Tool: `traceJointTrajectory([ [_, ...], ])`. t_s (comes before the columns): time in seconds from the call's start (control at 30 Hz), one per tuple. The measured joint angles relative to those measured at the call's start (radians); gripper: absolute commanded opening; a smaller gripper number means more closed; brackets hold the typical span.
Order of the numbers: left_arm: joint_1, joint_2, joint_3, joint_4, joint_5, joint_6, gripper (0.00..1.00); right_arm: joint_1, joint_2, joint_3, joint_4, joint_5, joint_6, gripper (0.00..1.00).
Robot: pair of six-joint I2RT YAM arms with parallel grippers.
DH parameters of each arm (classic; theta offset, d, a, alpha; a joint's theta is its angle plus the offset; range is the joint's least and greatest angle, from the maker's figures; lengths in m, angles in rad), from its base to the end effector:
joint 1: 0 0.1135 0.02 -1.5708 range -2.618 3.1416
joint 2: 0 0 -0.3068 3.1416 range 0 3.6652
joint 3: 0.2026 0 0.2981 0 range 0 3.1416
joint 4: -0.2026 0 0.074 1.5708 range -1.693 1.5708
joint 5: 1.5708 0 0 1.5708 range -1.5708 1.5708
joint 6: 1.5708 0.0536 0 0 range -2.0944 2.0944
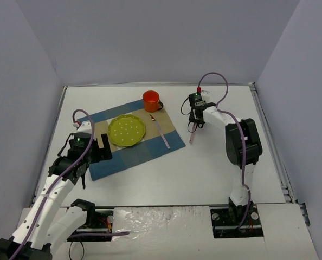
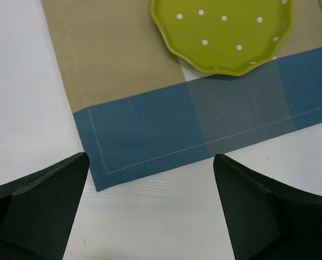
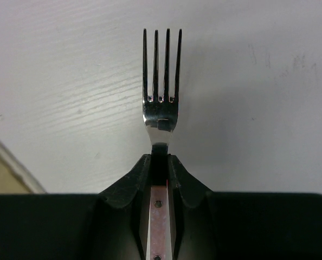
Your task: Set the dinner table for one person
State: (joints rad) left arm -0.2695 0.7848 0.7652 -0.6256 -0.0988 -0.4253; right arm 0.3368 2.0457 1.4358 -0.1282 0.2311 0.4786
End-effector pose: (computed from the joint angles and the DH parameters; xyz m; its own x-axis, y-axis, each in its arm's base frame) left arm 0.1921 -0.0476 0.3080 -0.6060 -0.2586 -0.7523 -0.0670 0.9589 -0.2756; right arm 0.5018 0.1627 0.1834 -0.6382 0.2515 -0.7276 0.1489 0.9676 0.2039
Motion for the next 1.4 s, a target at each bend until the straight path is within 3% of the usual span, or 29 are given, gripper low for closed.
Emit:
traceJointTrajectory([
  [0.3, -0.206, 0.175, 0.096, 0.163, 0.024, -0.145, 0.97, 0.153, -0.257, 0.001, -0.011, -0.047, 0.023, 0.0],
  [0.6, -0.39, 0.408, 0.138, 0.448, 0.058, -0.265, 0.87, 0.326, -0.281, 0.028, -0.018, -0.101, 0.101, 0.0],
  [0.97, -0.441, 0.51, 0.141, 0.658, 0.085, -0.361, 0.7, 0.345, -0.307, 0.028, -0.018, -0.116, 0.176, 0.0],
  [1.4, -0.478, 0.578, 0.141, 0.692, 0.101, -0.401, 0.43, 0.347, -0.34, 0.017, -0.01, -0.117, 0.205, 0.0],
])
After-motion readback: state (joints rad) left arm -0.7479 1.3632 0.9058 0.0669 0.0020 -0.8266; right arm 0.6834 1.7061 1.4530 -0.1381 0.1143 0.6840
